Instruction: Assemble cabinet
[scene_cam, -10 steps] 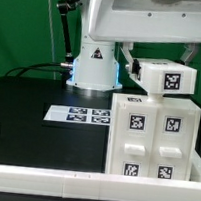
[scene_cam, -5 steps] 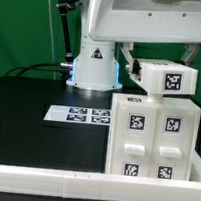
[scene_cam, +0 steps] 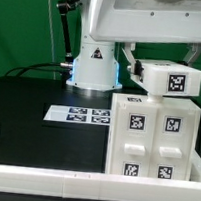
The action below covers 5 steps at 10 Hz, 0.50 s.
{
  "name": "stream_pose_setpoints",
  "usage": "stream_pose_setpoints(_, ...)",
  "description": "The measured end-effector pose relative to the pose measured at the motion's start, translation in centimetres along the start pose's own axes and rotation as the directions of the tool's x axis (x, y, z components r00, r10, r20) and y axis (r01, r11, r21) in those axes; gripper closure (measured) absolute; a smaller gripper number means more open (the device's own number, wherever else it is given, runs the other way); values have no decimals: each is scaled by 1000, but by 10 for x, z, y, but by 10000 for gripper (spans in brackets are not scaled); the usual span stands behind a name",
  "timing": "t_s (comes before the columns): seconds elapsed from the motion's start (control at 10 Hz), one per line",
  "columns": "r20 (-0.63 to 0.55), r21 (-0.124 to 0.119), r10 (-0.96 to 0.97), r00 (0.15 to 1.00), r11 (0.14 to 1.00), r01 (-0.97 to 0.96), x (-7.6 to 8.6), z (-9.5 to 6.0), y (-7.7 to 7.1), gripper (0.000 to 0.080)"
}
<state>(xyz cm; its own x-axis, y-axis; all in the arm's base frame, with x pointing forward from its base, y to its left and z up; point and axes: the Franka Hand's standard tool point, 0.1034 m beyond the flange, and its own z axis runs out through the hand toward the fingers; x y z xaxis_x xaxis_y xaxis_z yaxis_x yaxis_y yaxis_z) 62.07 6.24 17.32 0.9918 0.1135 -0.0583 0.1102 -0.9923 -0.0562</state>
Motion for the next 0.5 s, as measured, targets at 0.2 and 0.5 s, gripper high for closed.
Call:
stream_pose_setpoints(0.2,0,0,0,1000,1000,0,0,0,0,236)
stream_pose_setpoints(0.5,-13,-1,-4,1000,1000,4,-9,1,-7,236)
